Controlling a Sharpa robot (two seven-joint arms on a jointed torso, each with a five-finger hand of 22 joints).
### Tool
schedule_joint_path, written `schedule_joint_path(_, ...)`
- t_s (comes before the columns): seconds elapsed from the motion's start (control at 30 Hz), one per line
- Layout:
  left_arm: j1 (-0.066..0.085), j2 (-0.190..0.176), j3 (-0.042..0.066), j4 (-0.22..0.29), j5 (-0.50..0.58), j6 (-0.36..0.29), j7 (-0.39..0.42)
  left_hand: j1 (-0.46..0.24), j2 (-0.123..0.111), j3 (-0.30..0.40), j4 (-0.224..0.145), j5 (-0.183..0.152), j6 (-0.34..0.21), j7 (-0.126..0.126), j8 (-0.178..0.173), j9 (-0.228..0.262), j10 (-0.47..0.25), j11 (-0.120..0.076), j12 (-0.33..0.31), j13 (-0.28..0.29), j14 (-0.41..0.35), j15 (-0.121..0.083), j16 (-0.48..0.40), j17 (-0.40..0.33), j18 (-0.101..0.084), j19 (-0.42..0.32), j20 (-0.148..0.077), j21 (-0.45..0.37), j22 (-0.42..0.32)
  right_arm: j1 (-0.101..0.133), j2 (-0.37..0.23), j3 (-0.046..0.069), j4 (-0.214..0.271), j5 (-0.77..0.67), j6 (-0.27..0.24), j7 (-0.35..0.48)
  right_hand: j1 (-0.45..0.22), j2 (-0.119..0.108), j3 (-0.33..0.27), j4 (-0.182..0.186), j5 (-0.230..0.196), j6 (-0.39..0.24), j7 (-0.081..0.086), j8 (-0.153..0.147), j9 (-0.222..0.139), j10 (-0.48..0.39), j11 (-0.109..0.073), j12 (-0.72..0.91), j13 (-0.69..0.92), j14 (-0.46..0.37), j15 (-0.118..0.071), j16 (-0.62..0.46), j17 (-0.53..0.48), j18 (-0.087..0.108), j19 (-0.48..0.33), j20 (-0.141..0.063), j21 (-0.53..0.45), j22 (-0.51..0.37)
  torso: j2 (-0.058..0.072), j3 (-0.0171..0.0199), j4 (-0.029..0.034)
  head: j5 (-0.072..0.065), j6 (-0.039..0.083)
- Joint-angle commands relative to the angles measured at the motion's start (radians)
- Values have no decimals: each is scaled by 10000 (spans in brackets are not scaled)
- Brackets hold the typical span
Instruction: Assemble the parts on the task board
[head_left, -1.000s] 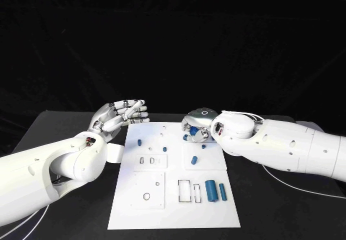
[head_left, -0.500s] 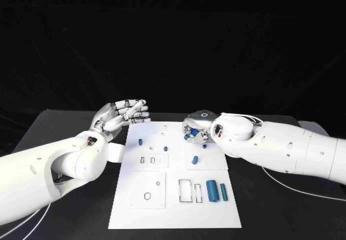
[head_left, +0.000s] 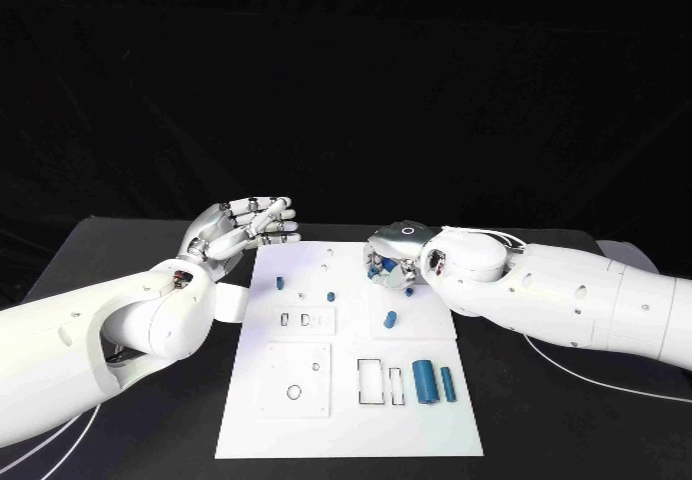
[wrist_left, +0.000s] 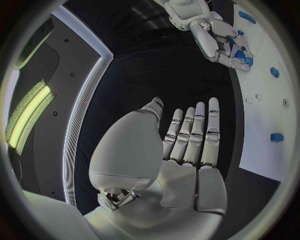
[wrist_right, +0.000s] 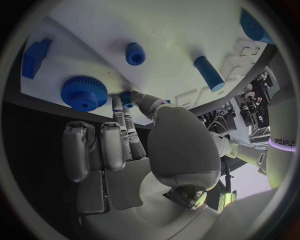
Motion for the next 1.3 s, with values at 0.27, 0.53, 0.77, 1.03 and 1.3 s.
schedule_joint_path(0.27,34,39,8,-61,-15,145,-28,113,12,61,1,24,5,487,-50,-23,17,55,-95,-15,-19,55,-79,19,144,82,-1,-2,-22,-11,-48,-4,58,43,-1100,-50,221,422,257,-160,-165,298,-169,502,530,472,-160,126,107,386,-183,73,-16,-134,217,-122,170,868,23,-2,37,-3,5)
schedule_joint_path(0.53,36,41,7,-102,-14,134,-57,142,19,88,-16,26,-13,497,-66,-31,2,65,-129,-15,-21,61,-96,25,143,89,1,-11,-33,6,9,24,195,86,-1988,-198,206,398,242,-188,-170,302,-185,583,626,521,-176,128,125,385,-199,79,-24,-153,271,-141,221,962,30,-21,6,50,116)
schedule_joint_path(0.77,36,63,7,-124,66,190,-46,156,22,101,-25,25,-17,499,-71,-33,0,67,-142,-15,-21,63,-103,28,143,93,1,-14,-38,23,514,41,-390,504,-2677,-326,149,387,223,-162,-179,271,-185,606,671,541,-176,124,135,381,-201,74,-46,-143,238,-147,196,918,43,-32,26,40,301)
schedule_joint_path(1.03,36,134,7,-144,135,227,-41,153,17,102,-24,23,-19,497,-74,-35,1,69,-148,-14,-28,66,-111,29,142,93,2,-17,-41,-4,1263,47,-1120,819,-2792,-196,138,382,221,-159,-175,252,-182,608,683,543,-178,121,138,383,-202,80,-37,-144,241,-149,199,925,67,-26,80,73,433)
schedule_joint_path(1.3,36,185,7,-151,145,247,-21,88,-28,75,11,20,-26,505,-85,-40,9,76,-184,-10,-51,76,-148,34,140,98,8,-34,-60,-114,1767,49,-1636,1057,-2762,-83,113,386,227,-149,-155,195,-166,608,714,524,-168,101,144,382,-199,82,-43,-143,234,-152,196,922,90,-53,117,108,387)
